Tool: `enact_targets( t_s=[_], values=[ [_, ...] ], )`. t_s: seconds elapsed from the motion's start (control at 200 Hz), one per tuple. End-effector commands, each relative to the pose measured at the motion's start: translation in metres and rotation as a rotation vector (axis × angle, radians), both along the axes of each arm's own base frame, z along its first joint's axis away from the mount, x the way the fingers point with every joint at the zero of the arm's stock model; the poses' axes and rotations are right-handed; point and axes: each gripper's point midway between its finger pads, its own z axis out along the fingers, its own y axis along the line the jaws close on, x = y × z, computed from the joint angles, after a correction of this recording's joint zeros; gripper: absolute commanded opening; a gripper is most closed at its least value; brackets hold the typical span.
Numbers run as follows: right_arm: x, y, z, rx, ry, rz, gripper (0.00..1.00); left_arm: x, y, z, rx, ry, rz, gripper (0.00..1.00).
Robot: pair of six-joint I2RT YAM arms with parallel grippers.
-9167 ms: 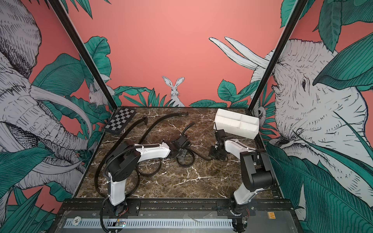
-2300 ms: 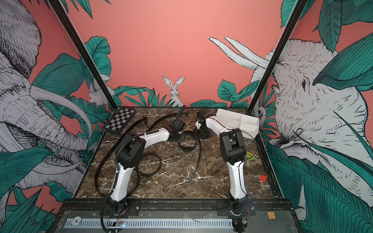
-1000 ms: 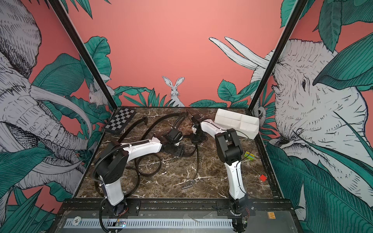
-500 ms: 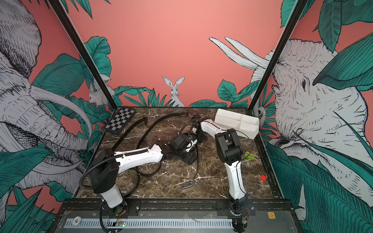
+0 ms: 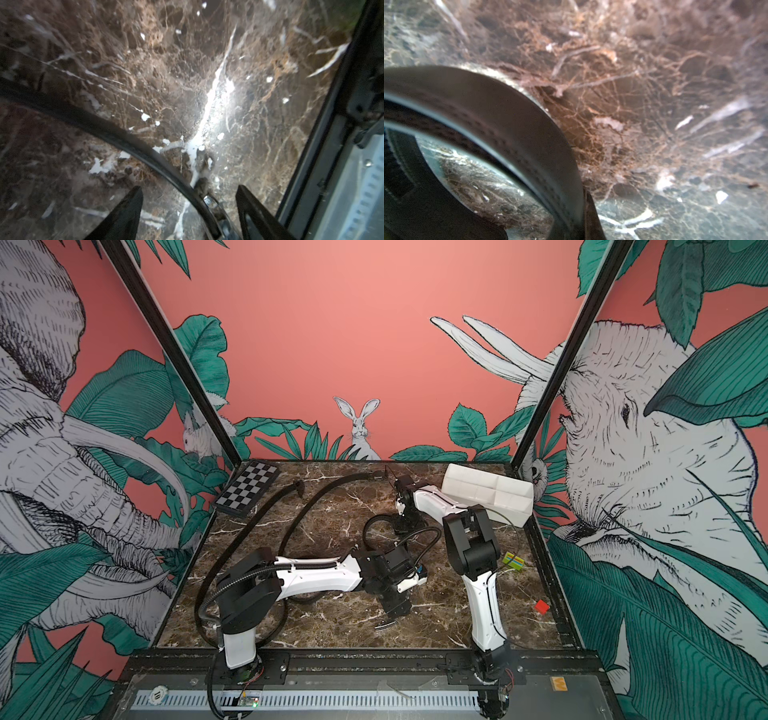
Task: Place the belts into the storage roll
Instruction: Roll the belt at the center of the board.
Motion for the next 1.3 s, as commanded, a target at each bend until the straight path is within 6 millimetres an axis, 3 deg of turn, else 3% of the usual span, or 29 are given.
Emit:
enact_targets(
  t_s=[0.0, 0.085, 0.125, 0.21, 0.26, 0.42, 0.585, 0.67, 0.88, 1.1, 1.235, 1.25, 1.29],
  values=[
    [-0.021, -0.01, -0.02, -0.052, 0.088, -0.016, 0.0, 0.006, 0.005, -0.014, 0.089, -0.017, 0.003, 0.62],
    [-0.022, -0.013, -0.02, -0.067, 0.091, -0.01, 0.0, 0.006, 0.008, -0.021, 0.12, -0.012, 0.005, 0.44],
    [-0.025, -0.017, -0.02, -0.087, 0.097, 0.003, 0.01, 0.005, 0.012, -0.022, 0.132, -0.016, 0.008, 0.3],
    [-0.03, -0.026, -0.023, -0.127, 0.105, 0.029, 0.02, 0.009, 0.03, -0.02, 0.154, -0.054, 0.027, 0.08],
    [-0.034, -0.033, -0.025, -0.154, 0.115, 0.047, 0.03, 0.01, 0.043, -0.017, 0.158, -0.067, 0.049, 0.0],
    [-0.039, -0.064, -0.03, -0.217, 0.156, 0.068, 0.06, 0.016, 0.093, -0.02, 0.217, -0.093, 0.093, 0.0],
    [-0.039, -0.071, -0.024, -0.194, 0.179, 0.036, 0.07, 0.034, 0.126, -0.028, 0.284, -0.13, 0.118, 0.0],
    [-0.045, -0.08, -0.02, -0.23, 0.191, 0.027, 0.08, 0.047, 0.132, -0.028, 0.302, -0.145, 0.14, 0.0],
    [-0.082, -0.104, -0.023, -0.275, 0.235, -0.01, 0.12, 0.096, 0.137, -0.032, 0.419, -0.223, 0.155, 0.0],
    [-0.099, -0.127, -0.019, -0.288, 0.255, -0.064, 0.16, 0.154, 0.14, -0.009, 0.488, -0.352, 0.158, 0.0],
    [-0.102, -0.132, -0.019, -0.295, 0.258, -0.073, 0.17, 0.173, 0.153, -0.016, 0.514, -0.342, 0.185, 0.0],
    [-0.111, -0.134, -0.023, -0.304, 0.284, -0.069, 0.17, 0.174, 0.154, -0.017, 0.514, -0.339, 0.187, 0.0],
    [-0.114, -0.137, -0.025, -0.31, 0.287, -0.072, 0.17, 0.178, 0.157, -0.021, 0.517, -0.332, 0.192, 0.0]
  ],
)
